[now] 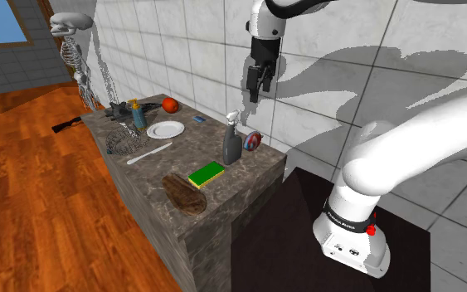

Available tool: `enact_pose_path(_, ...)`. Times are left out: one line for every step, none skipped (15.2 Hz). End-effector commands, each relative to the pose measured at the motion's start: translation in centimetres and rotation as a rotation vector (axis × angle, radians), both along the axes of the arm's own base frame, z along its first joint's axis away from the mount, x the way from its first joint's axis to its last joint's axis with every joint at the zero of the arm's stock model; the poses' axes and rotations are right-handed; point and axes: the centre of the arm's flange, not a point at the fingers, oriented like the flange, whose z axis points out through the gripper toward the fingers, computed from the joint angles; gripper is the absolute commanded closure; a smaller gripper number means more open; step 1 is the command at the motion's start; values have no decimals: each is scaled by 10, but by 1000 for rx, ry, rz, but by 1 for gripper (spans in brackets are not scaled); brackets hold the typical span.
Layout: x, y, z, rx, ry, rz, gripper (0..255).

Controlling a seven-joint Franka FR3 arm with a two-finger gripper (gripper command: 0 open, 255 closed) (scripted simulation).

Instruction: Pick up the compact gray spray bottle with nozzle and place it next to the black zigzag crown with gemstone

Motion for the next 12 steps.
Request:
enact_pose_path(0,0,0,0,0,0,0)
enact_pose_path(-1,-13,-9,19,-15,59,0)
enact_pose_path(-1,-25,-19,38,-31,118,0)
enact_pose_path(0,-37,-29,58,-46,178,0)
enact_pose_path(1,-49,-39,77,-61,237,0)
enact_pose_path(4,-61,-50,96,-76,296,0)
enact_pose_path(7,-73,-60,115,-92,355,0)
enact_pose_path(11,-83,-71,134,-107,414,0)
enact_pose_path(16,-94,-82,154,-122,474,0)
enact_pose_path(22,-104,-93,173,-138,533,0)
enact_pose_path(29,-113,-104,192,-153,592,0)
enact_pose_path(36,-122,-115,211,-168,651,0)
